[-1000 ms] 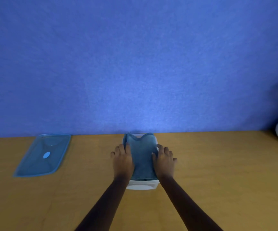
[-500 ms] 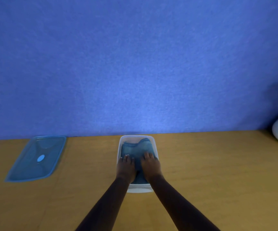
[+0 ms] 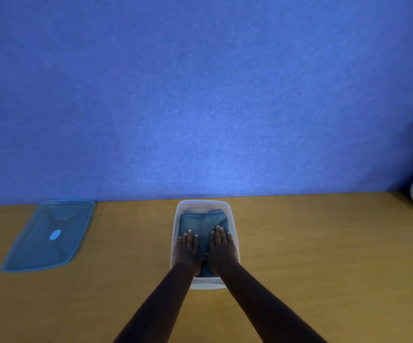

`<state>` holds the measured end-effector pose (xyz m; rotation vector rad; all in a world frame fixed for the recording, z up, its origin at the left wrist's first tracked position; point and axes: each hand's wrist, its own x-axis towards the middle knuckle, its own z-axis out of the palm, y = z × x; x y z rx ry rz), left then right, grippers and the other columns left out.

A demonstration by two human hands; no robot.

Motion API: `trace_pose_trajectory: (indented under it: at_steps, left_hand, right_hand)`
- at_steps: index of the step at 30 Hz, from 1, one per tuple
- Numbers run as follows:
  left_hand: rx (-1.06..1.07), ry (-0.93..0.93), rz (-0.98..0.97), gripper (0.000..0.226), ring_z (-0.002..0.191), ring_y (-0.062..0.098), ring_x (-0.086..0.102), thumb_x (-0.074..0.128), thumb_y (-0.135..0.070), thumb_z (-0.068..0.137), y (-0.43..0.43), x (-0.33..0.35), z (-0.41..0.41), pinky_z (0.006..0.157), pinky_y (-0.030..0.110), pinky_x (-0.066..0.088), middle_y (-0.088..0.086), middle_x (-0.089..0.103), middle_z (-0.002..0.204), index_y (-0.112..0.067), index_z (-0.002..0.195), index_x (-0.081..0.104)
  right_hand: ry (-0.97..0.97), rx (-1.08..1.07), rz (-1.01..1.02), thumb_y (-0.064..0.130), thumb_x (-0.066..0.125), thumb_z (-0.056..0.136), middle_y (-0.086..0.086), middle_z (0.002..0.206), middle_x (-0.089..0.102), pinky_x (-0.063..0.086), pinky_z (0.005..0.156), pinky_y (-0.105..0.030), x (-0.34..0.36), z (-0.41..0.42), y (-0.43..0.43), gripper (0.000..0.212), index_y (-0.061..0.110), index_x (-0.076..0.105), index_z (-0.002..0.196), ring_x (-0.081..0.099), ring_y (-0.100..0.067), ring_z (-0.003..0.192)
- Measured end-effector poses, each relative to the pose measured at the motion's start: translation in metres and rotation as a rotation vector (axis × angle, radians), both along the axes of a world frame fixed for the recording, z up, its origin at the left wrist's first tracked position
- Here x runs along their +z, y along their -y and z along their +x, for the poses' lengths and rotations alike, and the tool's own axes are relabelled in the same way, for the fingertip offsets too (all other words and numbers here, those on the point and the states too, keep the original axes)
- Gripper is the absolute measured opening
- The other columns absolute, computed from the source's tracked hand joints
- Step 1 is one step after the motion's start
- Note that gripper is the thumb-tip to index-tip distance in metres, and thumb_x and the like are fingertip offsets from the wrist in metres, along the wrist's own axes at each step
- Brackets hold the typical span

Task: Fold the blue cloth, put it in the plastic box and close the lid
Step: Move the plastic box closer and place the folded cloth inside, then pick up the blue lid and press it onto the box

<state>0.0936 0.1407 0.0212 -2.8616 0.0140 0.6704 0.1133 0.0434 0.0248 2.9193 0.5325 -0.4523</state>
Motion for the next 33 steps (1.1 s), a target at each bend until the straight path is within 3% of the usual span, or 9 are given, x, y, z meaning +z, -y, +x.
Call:
trace_pose_trajectory:
  at_steps: [10,13,16,18,25,33]
  left_hand:
    - [0.025,-0.105,-0.062,0.065,0.147,0.032,-0.011,0.017,-0.036,0.101,0.000,0.008,0.008,0.123,0.041,0.000,0.024,-0.018,0.155,0.002,0.144,-0.014]
    - [-0.003,-0.082,-0.116,0.062,0.147,0.032,0.007,0.030,-0.028,0.099,-0.002,0.025,0.017,0.121,0.042,0.012,0.025,0.003,0.157,0.001,0.147,0.004]
    - [-0.081,0.129,-0.207,0.050,0.139,0.030,0.030,0.041,-0.020,0.095,-0.009,0.041,0.023,0.116,0.040,0.025,0.020,0.034,0.149,-0.002,0.141,0.030]
    - [-0.094,0.269,-0.273,0.047,0.138,0.030,0.032,0.040,-0.017,0.094,-0.018,0.049,0.025,0.115,0.038,0.026,0.019,0.036,0.147,-0.003,0.139,0.032]
    - [0.093,0.593,-0.327,0.059,0.147,0.025,0.015,0.038,-0.024,0.093,-0.079,0.055,0.012,0.119,0.037,0.016,0.013,0.017,0.157,-0.012,0.147,0.016]
    - [0.403,0.576,-0.154,0.062,0.144,0.026,0.021,0.040,-0.024,0.093,-0.158,0.037,-0.033,0.116,0.040,0.023,0.019,0.019,0.155,-0.007,0.147,0.014]
  right_hand:
    - [-0.118,-0.019,0.038,0.028,0.028,0.100,-0.022,0.158,-0.006,-0.001,0.122,-0.040,0.006,0.006,-0.003,0.065,-0.004,-0.005,0.146,-0.005,-0.029,0.148]
    - [-0.166,-0.061,0.155,0.026,0.038,0.097,-0.020,0.156,0.017,0.013,0.121,-0.043,0.020,0.011,-0.009,0.059,0.001,0.016,0.146,0.015,-0.028,0.146]
    - [-0.106,-0.086,0.326,0.019,0.048,0.092,-0.014,0.138,0.047,0.033,0.110,-0.042,0.038,0.015,-0.017,0.041,0.006,0.044,0.131,0.044,-0.028,0.130]
    - [-0.036,-0.127,0.451,0.016,0.044,0.092,-0.015,0.134,0.050,0.037,0.106,-0.042,0.048,0.016,-0.024,0.037,0.006,0.046,0.128,0.049,-0.030,0.124]
    - [0.093,-0.052,0.730,0.018,0.040,0.095,-0.012,0.151,0.030,0.030,0.109,-0.034,0.063,0.005,-0.072,0.049,0.007,0.032,0.142,0.033,-0.025,0.138]
    - [0.060,0.155,0.696,0.026,0.038,0.096,-0.009,0.155,0.023,0.027,0.113,-0.031,0.032,-0.032,-0.140,0.052,0.012,0.027,0.146,0.022,-0.020,0.144]
